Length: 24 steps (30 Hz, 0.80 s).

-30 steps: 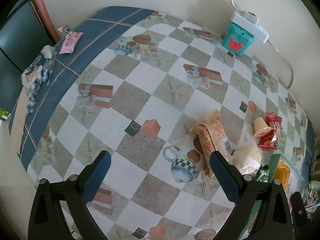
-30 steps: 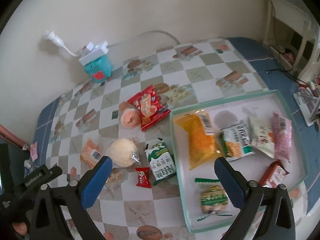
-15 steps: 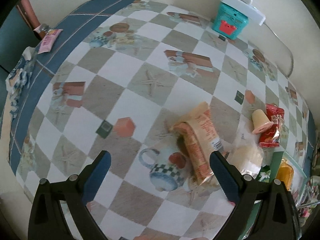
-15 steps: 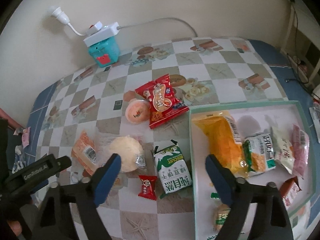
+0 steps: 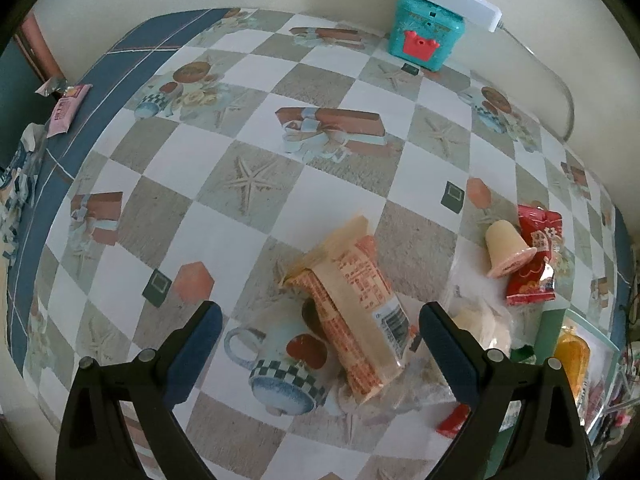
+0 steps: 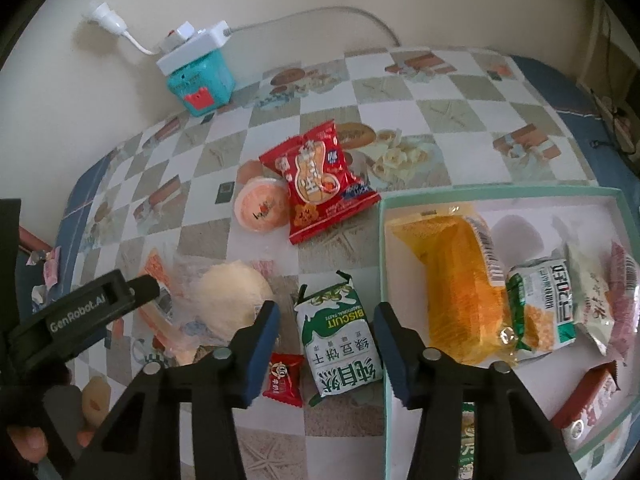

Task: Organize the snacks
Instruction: 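Grasp the red-printed bread bag with the left gripper while the right grasps the green-white biscuit box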

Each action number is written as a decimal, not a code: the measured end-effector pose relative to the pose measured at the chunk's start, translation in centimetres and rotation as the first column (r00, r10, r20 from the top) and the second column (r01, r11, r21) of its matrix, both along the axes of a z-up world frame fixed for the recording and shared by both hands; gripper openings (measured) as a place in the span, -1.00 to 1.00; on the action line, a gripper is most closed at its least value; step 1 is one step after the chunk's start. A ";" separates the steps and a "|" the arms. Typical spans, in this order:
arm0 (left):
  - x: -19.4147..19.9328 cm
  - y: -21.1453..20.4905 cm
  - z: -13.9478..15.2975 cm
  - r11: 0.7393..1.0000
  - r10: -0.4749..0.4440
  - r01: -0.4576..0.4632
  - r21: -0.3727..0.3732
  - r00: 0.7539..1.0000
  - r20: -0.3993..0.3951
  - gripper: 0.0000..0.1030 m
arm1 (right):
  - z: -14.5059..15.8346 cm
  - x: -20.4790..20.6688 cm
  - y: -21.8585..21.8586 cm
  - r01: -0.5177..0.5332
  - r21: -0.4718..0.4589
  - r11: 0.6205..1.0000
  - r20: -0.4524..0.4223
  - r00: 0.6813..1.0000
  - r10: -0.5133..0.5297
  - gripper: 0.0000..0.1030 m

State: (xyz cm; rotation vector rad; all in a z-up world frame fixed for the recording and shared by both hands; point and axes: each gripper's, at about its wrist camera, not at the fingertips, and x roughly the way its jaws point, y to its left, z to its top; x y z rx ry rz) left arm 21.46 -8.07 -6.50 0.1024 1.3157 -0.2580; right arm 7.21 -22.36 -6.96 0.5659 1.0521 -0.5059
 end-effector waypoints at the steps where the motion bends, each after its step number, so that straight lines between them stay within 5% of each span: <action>1: 0.1 0.0 -0.3 1.000 0.004 -0.004 0.000 1.000 -0.006 0.92 | -0.1 0.0 0.0 -0.003 0.003 1.000 0.000 1.000 0.003 0.01; 24: 1.3 1.3 -2.6 0.995 0.043 -0.038 0.091 0.998 -0.056 0.92 | -1.1 0.6 0.2 -0.021 0.047 0.999 -0.038 0.999 0.023 0.01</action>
